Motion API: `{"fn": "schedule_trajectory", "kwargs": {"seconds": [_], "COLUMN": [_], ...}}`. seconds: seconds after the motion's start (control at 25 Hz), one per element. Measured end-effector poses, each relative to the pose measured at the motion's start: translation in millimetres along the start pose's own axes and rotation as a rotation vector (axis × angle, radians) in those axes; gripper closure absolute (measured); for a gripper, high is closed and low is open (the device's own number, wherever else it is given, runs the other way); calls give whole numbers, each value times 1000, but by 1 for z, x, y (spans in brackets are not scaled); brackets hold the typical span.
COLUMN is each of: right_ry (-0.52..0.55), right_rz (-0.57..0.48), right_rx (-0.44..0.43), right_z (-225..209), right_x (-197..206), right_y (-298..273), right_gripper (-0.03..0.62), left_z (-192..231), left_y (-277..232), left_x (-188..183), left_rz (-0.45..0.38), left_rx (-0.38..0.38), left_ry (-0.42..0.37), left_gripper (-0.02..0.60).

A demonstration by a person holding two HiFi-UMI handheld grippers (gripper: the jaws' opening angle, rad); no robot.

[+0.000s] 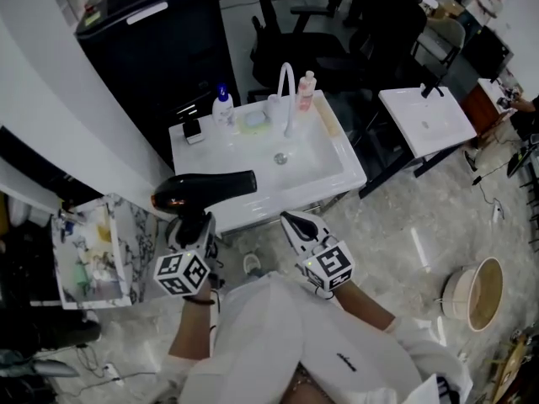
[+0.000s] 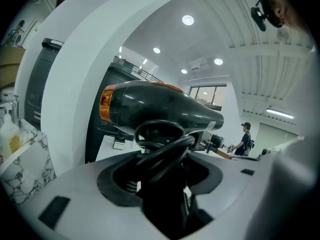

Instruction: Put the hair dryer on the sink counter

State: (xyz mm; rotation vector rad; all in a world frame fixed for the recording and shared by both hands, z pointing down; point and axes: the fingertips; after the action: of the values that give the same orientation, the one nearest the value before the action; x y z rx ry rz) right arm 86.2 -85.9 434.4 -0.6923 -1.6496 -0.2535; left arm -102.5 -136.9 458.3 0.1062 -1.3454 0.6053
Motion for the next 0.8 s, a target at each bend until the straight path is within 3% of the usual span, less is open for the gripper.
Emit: {"fn": "schedule_trajectory", "kwargs": {"seconds": [0.44, 0.8], "right_ry": [-23, -14], "right_rz": [53, 70], "right_rx": [1, 2], "right_z": [-19, -21], "right_x": [-2, -11], "right_y": [-93, -138], "right_gripper": [577, 577], "left_z": [66, 96], "left_y": [-69, -102], "left_x": [-6, 8], "left_rz": [70, 127], "left_rx": [3, 11], "left_ry": [-1, 16], "left_gripper": [330, 330]}}
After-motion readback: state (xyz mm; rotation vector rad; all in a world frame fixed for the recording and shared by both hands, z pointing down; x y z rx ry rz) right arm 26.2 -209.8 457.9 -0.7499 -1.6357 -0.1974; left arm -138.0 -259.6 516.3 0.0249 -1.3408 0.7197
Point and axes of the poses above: the fingertips, and each gripper's own axes: y backward along the fingers, z to its left, x out of its underside, and after that the axes turned 10 degrees about -y, right-handed
